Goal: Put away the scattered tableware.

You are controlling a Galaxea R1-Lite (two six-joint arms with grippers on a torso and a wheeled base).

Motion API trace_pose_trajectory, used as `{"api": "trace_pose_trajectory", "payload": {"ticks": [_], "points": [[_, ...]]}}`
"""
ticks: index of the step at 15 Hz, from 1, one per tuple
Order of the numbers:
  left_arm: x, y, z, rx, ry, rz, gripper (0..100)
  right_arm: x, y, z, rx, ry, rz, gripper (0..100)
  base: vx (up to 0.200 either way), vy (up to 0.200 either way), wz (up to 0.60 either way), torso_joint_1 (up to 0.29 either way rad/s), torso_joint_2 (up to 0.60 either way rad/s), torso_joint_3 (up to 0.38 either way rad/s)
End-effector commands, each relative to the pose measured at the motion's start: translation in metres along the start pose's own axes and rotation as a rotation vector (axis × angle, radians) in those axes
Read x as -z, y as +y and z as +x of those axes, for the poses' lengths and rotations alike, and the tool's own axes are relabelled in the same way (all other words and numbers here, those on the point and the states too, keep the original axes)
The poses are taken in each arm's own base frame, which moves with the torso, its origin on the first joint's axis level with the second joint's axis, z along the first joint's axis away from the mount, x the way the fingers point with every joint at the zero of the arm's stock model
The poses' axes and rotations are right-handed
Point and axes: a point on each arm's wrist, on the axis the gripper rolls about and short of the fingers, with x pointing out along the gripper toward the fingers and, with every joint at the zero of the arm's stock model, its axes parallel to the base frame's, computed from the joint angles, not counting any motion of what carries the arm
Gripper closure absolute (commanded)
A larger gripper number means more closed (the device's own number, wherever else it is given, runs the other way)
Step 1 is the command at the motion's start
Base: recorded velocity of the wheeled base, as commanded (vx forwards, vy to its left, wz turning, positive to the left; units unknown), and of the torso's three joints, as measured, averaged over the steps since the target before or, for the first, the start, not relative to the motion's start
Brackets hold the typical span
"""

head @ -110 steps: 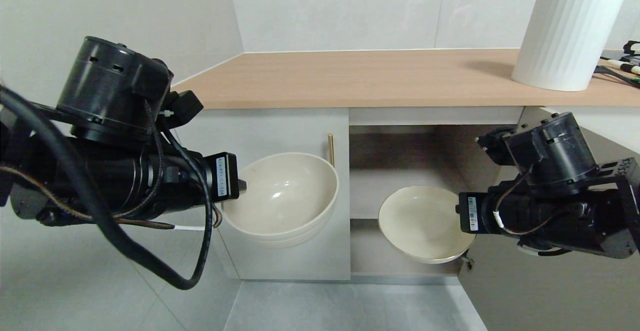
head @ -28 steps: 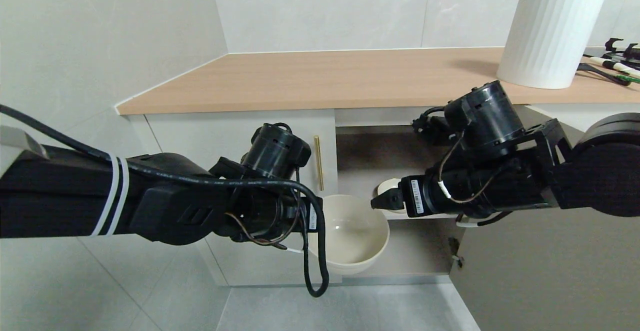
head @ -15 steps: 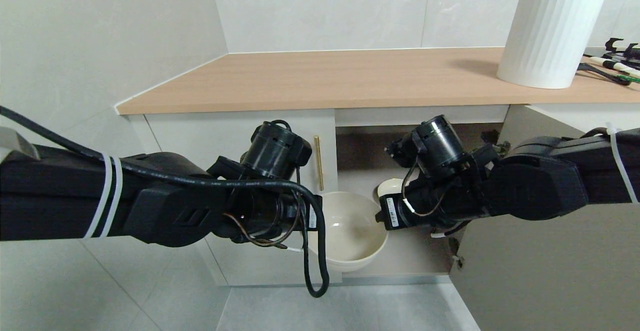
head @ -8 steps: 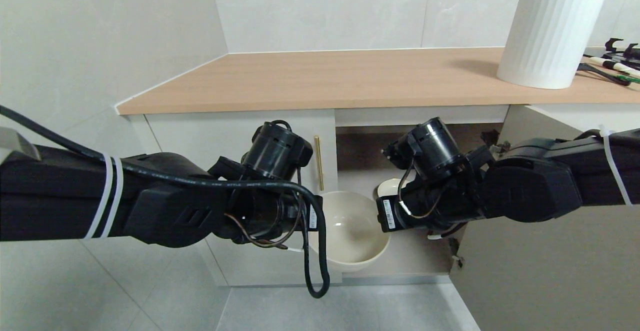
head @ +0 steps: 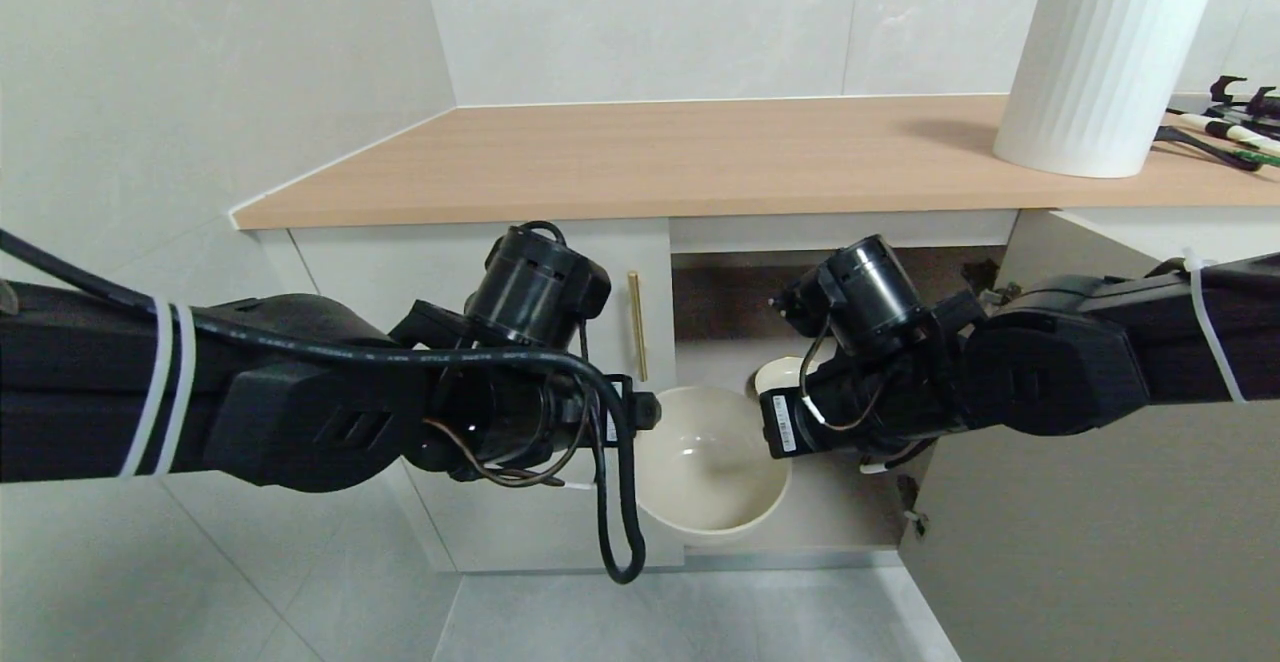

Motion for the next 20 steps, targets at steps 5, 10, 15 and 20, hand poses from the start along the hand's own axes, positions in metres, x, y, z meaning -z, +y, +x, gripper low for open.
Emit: {"api": "trace_pose_trajectory", "payload": {"ticks": [5,10,15,20], "points": [[-0.004,0.001,-0.008,-0.002,-0.024,-0.003,0,-0.015,-0.037,0.035,0.096,0.006,0.074,100,0.0,0.0,0.0,0.0,0.0,0.0],[-0.004,0.002,-0.009,-0.004,-0.022,0.001,0,-0.016,-0.043,0.045,0.139,0.002,0.083,100,0.08,0.0,0.0,-0.001,0.0,0.002],[-0.005,0.002,-0.012,0.001,-0.032,-0.01,0,-0.016,-0.043,0.044,0.142,0.001,0.083,100,0.12,0.0,0.0,-0.001,0.0,0.002],[-0.005,0.003,-0.015,0.003,-0.036,-0.008,0,-0.022,-0.065,0.072,0.307,-0.03,0.133,100,0.0,0.0,0.0,0.0,0.0,0.0]]}}
